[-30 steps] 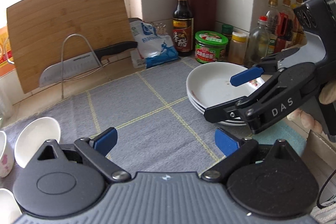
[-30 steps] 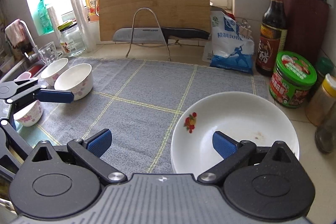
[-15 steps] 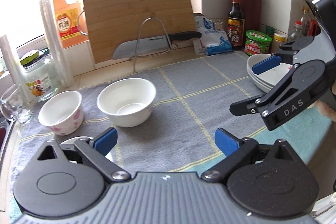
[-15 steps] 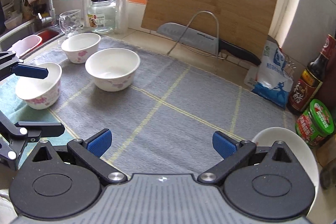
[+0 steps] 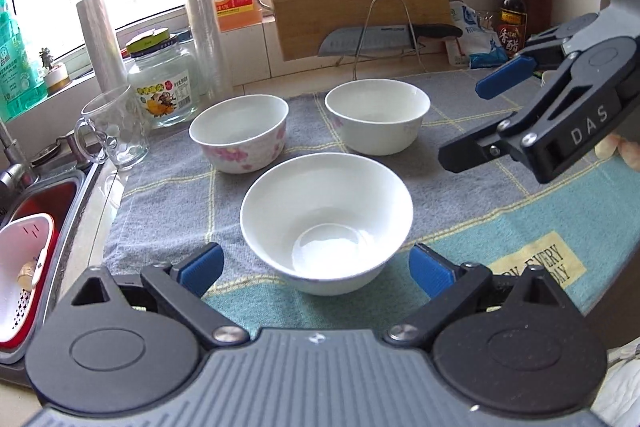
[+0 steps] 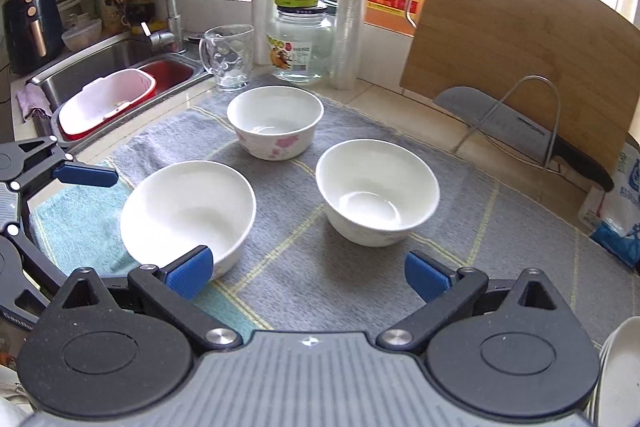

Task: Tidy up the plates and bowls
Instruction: 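Move the right tool to a plain white bowl and grip its rim, then lift the white bowl with the right tool and carry it across the towel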

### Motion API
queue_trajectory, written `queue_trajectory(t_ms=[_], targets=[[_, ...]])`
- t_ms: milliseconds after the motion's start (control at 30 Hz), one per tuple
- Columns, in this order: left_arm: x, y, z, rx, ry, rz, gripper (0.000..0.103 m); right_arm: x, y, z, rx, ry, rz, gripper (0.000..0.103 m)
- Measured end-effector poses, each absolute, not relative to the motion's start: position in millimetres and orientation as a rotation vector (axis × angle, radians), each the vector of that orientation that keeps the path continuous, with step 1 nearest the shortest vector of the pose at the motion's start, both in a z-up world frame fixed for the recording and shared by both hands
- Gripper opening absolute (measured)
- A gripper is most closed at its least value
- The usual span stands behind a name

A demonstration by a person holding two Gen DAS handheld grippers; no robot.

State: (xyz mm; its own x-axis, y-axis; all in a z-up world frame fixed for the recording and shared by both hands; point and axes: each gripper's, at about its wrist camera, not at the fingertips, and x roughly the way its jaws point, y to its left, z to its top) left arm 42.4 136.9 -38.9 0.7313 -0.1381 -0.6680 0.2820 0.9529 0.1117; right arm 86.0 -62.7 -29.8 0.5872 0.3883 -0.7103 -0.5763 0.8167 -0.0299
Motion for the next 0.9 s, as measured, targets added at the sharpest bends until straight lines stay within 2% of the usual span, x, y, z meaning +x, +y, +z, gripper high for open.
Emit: queue_trajectory(t_ms=[533, 900], targets=[[57.2, 139.6, -64.5, 0.215, 0.699, -0.297, 0.097, 114.4, -4.4, -55.4, -0.243, 0.827, 0.723, 0.100], [62.5, 139.3, -64.2, 0.216, 0.694, -0.338, 0.092, 124.5, 2.5, -69.1, -0.244, 0.890, 0.763, 0.081]])
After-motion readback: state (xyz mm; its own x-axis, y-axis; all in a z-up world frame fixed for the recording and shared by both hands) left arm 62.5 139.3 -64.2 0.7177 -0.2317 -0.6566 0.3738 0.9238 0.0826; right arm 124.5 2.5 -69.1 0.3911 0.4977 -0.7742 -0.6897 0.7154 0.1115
